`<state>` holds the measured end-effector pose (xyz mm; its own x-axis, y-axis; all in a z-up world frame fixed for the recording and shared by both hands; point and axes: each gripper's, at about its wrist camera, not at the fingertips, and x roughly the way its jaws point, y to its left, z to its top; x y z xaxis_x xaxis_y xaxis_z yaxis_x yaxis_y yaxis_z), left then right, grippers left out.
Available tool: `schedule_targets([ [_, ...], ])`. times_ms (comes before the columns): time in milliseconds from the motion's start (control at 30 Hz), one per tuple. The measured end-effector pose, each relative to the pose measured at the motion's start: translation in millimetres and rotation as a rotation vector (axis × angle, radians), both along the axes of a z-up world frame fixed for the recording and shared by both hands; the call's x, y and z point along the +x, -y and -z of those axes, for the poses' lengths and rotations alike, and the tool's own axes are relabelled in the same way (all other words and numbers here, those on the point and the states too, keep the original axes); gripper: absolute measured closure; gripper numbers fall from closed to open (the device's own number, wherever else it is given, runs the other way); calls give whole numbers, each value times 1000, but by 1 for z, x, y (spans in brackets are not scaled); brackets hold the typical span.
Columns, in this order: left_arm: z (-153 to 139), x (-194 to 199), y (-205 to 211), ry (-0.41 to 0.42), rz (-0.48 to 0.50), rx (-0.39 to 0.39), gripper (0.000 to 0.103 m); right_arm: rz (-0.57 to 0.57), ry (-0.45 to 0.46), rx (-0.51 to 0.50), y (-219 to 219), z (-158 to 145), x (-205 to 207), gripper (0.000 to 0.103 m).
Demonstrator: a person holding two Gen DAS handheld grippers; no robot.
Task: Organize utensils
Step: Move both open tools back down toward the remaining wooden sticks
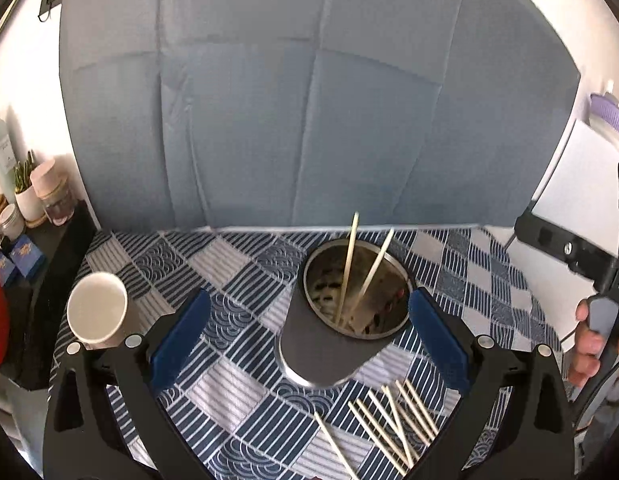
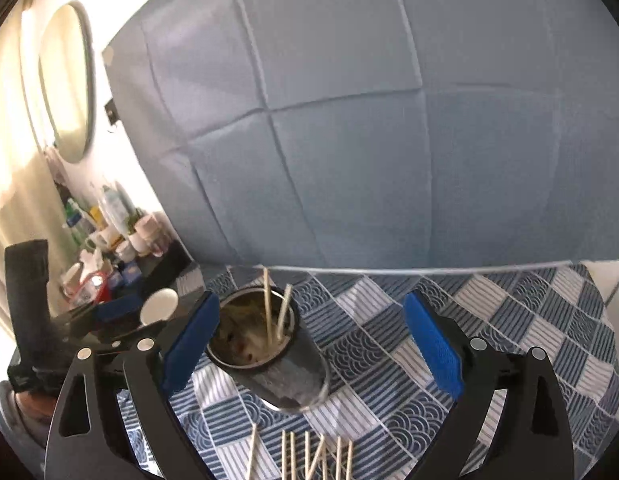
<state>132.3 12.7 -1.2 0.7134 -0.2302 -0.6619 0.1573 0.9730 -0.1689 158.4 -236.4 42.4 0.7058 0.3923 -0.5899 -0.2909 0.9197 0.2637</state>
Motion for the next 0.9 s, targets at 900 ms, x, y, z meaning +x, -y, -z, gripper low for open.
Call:
schedule_targets([
  [900, 136, -31, 24, -413, 51, 71, 6, 16, -370, -213, 19, 144, -47, 14],
])
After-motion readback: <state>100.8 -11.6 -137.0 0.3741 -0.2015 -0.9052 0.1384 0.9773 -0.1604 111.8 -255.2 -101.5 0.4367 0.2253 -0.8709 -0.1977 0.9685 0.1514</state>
